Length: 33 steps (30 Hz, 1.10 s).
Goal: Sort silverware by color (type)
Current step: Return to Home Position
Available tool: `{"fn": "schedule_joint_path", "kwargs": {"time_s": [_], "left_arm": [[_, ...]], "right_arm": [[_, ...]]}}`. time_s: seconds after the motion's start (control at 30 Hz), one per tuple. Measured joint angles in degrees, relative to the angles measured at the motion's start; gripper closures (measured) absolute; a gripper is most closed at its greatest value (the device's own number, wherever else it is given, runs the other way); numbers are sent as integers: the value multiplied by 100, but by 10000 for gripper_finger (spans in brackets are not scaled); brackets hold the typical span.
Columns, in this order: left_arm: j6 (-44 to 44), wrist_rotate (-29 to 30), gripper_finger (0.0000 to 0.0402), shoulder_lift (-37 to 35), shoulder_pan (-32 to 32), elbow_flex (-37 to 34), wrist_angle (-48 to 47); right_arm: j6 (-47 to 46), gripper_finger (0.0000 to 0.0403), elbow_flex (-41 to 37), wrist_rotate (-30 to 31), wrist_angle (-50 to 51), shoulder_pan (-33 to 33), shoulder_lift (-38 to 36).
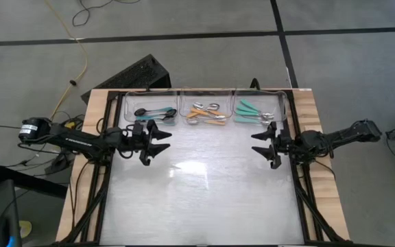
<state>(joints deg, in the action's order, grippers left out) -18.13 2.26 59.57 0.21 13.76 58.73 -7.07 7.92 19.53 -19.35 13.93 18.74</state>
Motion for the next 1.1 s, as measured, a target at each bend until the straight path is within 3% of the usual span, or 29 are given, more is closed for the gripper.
{"fn": "schedule_joint_path", "kwargs": {"time_s": [1.1], "left_arm": [[92, 19, 184, 0, 0, 0, 211]], "right_arm": [[370, 138, 0, 13, -4, -19, -2]]}}
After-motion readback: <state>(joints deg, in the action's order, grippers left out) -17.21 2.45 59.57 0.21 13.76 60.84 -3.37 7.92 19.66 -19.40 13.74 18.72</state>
